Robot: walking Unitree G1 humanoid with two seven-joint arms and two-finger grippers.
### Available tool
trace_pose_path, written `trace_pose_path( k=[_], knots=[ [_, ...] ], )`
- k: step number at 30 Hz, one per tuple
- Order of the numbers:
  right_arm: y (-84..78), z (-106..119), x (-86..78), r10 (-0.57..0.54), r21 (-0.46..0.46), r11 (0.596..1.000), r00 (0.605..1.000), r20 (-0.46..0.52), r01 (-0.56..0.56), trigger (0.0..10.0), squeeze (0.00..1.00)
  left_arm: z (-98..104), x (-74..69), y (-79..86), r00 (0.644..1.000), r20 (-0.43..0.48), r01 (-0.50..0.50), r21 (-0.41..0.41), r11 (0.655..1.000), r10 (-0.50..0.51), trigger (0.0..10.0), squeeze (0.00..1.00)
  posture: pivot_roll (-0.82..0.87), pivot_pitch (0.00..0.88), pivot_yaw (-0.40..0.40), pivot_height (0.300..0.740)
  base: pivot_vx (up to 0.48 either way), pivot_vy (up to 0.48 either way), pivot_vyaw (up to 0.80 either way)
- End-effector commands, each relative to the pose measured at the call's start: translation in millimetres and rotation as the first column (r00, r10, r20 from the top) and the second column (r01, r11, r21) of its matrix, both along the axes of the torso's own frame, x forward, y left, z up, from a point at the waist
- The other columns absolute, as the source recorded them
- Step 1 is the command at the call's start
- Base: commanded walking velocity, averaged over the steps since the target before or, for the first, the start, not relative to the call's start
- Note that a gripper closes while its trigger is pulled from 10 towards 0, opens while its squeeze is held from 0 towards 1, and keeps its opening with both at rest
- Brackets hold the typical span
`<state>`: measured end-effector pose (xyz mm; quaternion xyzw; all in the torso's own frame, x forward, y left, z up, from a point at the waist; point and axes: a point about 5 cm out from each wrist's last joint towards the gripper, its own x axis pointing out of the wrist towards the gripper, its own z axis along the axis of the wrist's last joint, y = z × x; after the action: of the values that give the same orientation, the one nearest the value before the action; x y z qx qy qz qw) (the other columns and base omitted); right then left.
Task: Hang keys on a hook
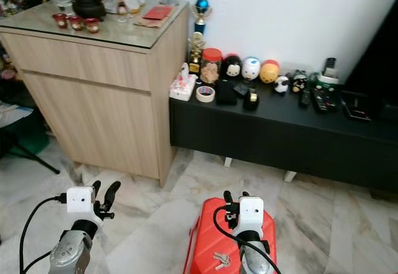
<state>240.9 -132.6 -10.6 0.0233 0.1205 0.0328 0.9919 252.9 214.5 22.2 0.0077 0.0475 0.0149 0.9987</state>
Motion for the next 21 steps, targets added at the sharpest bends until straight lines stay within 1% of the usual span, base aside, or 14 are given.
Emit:
trace_pose_path(
  k=[1,2,9,12,17,21],
  knots=[
    [-11.3,1.1,1.0,-0.032,-0.003,0.999,0.999,-0.002,0.032,10.0,0.0,1.4,2.4,-6.5,1.0,0.002,0.015,-0.019,1.0,-0.015,10.0,0.0,0.06,0.0,-0.117,0.74,0.285,0.0,0.0],
    [-12.0,1.3,1.2,-0.034,-0.004,0.999,0.999,-0.001,0.034,10.0,0.0,1.5,2.6,-6.7,1.0,0.002,0.015,-0.02,1.0,-0.015,10.0,0.0,0.06,0.0,-0.117,0.74,0.285,0.0,0.0],
    [-14.9,1.0,1.4,-0.039,-0.005,0.999,0.999,-0.006,0.039,10.0,0.0,3.2,4.2,-9.4,1.0,0.011,0.02,-0.035,0.999,-0.019,10.0,0.0,0.06,0.0,-0.119,0.74,0.0,0.0,0.0],
    [-16.3,-2.5,-4.1,-0.037,-0.003,0.999,0.999,-0.019,0.037,10.0,0.0,1.7,2.1,-9.6,1.0,0.006,0.019,-0.041,0.999,-0.019,10.0,0.0,0.06,0.0,-0.12,0.74,0.0,0.0,0.0],
    [-17.1,-3.3,-6.8,-0.03,-0.013,0.999,0.999,-0.017,0.029,10.0,0.0,0.0,-0.9,-8.1,1.0,0.003,0.014,-0.044,0.999,-0.014,10.0,0.0,0.06,0.001,-0.118,0.74,0.0,0.0,0.0],
    [-18.7,-2.5,-7.1,-0.049,0.013,0.999,0.999,-0.01,0.049,10.0,0.0,-0.5,-2.0,-7.4,1.0,-0.001,0.012,-0.043,0.999,-0.012,10.0,0.0,0.06,0.001,-0.119,0.74,0.0,0.0,0.0]
  ],
)
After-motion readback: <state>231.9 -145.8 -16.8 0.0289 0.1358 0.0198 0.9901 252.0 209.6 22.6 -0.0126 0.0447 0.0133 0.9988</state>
